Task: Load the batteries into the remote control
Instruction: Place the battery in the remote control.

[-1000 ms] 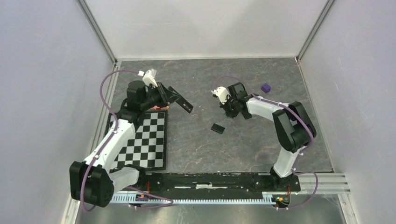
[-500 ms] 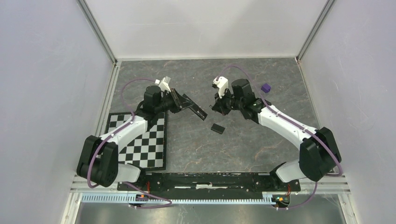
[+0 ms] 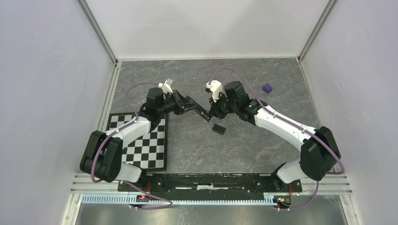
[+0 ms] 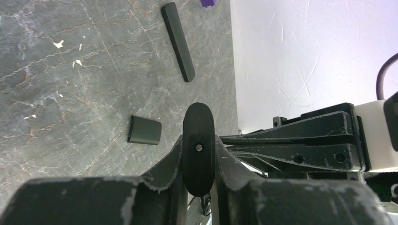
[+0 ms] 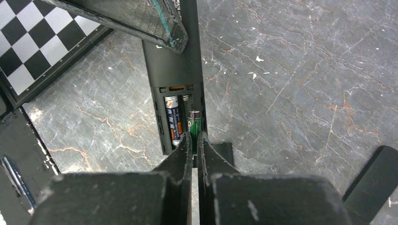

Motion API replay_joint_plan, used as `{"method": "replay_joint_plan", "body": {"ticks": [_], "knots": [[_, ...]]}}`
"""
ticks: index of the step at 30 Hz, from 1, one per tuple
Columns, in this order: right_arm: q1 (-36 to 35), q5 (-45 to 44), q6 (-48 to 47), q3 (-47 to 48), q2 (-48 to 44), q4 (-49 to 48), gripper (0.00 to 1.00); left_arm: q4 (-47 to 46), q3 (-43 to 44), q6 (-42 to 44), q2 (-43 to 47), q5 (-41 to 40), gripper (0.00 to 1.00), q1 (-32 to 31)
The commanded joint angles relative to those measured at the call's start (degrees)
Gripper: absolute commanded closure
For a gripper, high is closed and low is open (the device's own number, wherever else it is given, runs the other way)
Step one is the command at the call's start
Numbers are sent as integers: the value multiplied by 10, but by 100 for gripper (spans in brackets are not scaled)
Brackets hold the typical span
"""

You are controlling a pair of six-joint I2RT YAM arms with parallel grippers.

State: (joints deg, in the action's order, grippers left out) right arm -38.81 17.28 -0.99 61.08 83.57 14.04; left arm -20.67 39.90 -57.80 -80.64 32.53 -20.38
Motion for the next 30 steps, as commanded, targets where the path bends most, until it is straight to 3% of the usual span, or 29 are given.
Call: {"method": "replay_joint_plan", "body": {"ticks": [1, 18, 28, 30], "knots": [[-2, -5, -26, 32, 9, 6, 98, -42, 8, -29, 2, 28, 98, -2], [-6, 50, -64, 42, 20, 22, 97, -65, 17, -76, -7, 40, 98, -2], [-7, 15, -86, 74, 31, 74, 99, -48, 20, -29, 5, 46, 98, -2], [-7, 22, -84, 76, 33, 73, 95, -45, 20, -26, 5, 46, 98, -2]]}}
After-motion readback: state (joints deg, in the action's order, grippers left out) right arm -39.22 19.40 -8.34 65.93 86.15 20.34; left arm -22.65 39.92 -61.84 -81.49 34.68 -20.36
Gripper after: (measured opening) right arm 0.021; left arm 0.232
